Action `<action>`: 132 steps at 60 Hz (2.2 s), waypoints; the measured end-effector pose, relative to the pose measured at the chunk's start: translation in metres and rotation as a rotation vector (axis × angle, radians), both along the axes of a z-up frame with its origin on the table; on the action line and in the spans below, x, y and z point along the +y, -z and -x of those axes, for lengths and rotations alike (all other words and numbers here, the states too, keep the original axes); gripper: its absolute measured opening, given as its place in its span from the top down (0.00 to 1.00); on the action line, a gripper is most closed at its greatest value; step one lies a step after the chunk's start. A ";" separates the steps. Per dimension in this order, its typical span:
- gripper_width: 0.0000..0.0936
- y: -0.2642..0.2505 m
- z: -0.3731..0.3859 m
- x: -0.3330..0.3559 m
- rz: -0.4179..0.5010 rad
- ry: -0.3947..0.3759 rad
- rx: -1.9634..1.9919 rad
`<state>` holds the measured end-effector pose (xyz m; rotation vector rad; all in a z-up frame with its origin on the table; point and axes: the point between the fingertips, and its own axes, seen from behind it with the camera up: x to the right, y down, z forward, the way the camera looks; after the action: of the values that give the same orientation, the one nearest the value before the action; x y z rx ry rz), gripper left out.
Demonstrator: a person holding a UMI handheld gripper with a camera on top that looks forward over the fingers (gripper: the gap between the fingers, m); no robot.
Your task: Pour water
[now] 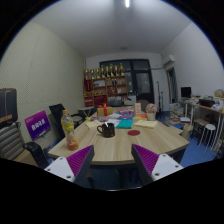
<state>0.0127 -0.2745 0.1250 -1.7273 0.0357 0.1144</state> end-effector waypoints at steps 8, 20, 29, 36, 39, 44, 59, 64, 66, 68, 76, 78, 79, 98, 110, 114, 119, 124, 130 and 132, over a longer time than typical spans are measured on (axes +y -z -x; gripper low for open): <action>0.11 0.001 -0.005 0.000 -0.012 0.023 -0.044; 0.12 0.001 0.015 0.012 -0.047 -0.009 -0.090; 0.12 0.021 0.052 0.026 -0.058 -0.035 -0.118; 0.11 0.031 0.104 0.050 -0.056 -0.081 -0.069; 0.11 0.033 0.126 0.066 -0.067 -0.111 -0.055; 0.11 0.029 0.164 0.093 -0.095 -0.141 -0.062; 0.13 0.048 0.229 0.168 -0.096 -0.167 -0.147; 0.12 0.045 0.237 0.194 -0.107 -0.141 -0.137; 0.13 0.043 0.239 0.204 -0.118 -0.128 -0.140; 0.13 0.039 0.241 0.215 -0.130 -0.115 -0.139; 0.41 0.027 0.248 0.250 -0.157 -0.070 -0.114; 0.41 0.031 0.246 0.256 -0.149 -0.073 -0.107; 0.42 0.032 0.246 0.257 -0.151 -0.075 -0.105; 0.55 0.033 0.249 0.263 -0.132 -0.154 -0.100; 0.58 0.009 0.260 0.279 -0.092 -0.265 0.114; 0.58 0.001 0.255 0.288 -0.024 -0.300 0.377; 0.58 -0.021 0.246 0.294 0.056 -0.359 0.754; 0.58 -0.028 0.231 0.305 0.118 -0.384 1.085; 0.58 -0.043 0.220 0.309 0.180 -0.386 1.394; 0.58 -0.037 0.211 0.317 0.191 -0.377 1.473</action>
<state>-0.1981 0.0427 0.1615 -1.4602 0.8113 1.6625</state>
